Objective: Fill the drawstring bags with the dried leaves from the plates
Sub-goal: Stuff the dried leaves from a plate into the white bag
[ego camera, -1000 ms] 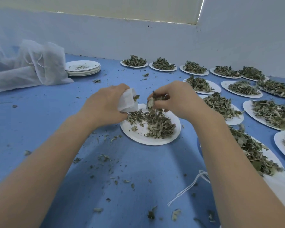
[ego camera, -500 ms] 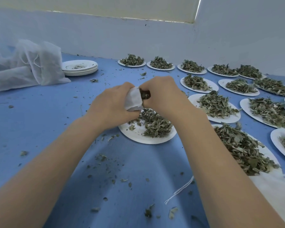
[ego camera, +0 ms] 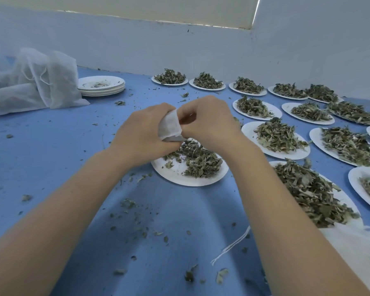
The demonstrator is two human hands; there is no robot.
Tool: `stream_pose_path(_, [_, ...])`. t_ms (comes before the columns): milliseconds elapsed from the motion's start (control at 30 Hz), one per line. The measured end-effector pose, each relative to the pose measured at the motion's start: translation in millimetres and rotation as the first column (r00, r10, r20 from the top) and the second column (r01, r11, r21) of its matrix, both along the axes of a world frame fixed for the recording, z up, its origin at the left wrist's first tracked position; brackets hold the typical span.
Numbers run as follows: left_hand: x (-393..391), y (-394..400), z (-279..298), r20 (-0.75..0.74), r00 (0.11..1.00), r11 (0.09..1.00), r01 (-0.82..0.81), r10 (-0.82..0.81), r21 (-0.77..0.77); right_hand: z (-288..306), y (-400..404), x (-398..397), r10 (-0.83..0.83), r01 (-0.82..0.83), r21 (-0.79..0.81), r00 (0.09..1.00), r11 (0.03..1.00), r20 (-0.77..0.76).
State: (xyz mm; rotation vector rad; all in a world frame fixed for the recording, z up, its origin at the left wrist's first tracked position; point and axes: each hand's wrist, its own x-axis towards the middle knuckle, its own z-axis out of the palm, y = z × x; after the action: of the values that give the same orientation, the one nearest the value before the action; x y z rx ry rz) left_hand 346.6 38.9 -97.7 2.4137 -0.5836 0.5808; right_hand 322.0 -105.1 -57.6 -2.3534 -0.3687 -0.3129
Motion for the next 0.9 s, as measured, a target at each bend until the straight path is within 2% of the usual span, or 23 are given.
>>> stream_pose_path(67, [-1.1, -1.4, -0.9, -0.008, 1.0, 1.0, 0.008, -0.008, -0.015, -1.9, 5.2, 0.6, 0.018, -0.016, -0.061, 1.0, 0.998, 0.024])
stream_pose_path(100, [-0.8, -1.2, -1.6, -0.011, 1.0, 1.0, 0.01, -0.01, -0.015, -1.6, 3.4, -0.1, 0.058, -0.059, -0.044, 0.998, 0.997, -0.015])
stream_pose_path(200, [1.5, 2.2, -1.3, 0.003, 1.0, 1.0, -0.013, 0.013, 0.006, 4.6, -13.5, -3.5, 0.219, -0.199, 0.158, 0.968, 0.967, -0.119])
stream_pose_path(267, [2.6, 4.3, -0.6, 0.018, 0.999, 0.999, -0.031, 0.031, 0.009, 6.0, -24.3, -2.9, 0.201, -0.165, 0.331, 0.977, 0.929, -0.075])
stream_pose_path(300, [2.5, 5.0, -0.1, 0.017, 0.999, 1.0, -0.03, 0.03, 0.002, 4.9, -27.6, -1.2, 0.128, -0.102, 0.365, 0.991, 0.925, -0.046])
stream_pose_path(367, [1.7, 5.0, 1.0, -0.001, 1.0, 1.0, -0.017, 0.017, -0.02, 0.5, -30.0, 3.6, -0.024, 0.042, 0.326, 0.998, 0.945, -0.059])
stream_pose_path(400, [0.9, 4.8, 1.6, -0.009, 1.0, 1.0, -0.012, 0.012, -0.028, -1.7, -29.2, 5.4, -0.043, 0.078, 0.304, 0.992, 0.95, -0.121])
stream_pose_path(500, [-0.4, 4.0, 3.0, -0.012, 1.0, 0.999, 0.005, -0.005, -0.044, -7.7, -25.3, 6.7, 0.117, 0.033, 0.398, 0.93, 0.917, -0.349])
stream_pose_path(567, [-0.1, 4.1, 2.9, -0.007, 1.0, 0.999, 0.013, -0.013, -0.05, -9.2, -22.4, 5.5, 0.201, -0.005, 0.493, 0.917, 0.87, -0.345])
stream_pose_path(600, [0.2, 4.0, 2.5, -0.004, 1.0, 0.999, 0.004, -0.004, -0.042, -9.3, -21.9, 5.2, 0.193, -0.012, 0.509, 0.933, 0.861, -0.305])
stream_pose_path(733, [1.5, 3.5, 1.6, 0.0, 0.999, 0.999, -0.041, 0.041, -0.003, -6.6, -24.1, 5.8, 0.001, 0.047, 0.379, 0.992, 0.924, -0.125])
stream_pose_path(833, [-0.5, 1.6, 1.8, 0.005, 1.0, 1.0, -0.022, 0.022, -0.003, -3.7, -20.6, 3.2, 0.003, 0.019, 0.313, 0.998, 0.949, -0.069])
stream_pose_path(900, [-1.6, -0.2, 2.3, 0.031, 1.0, 1.0, 0.004, -0.003, -0.006, -1.6, -14.8, 1.7, 0.015, -0.009, 0.184, 0.999, 0.983, -0.036])
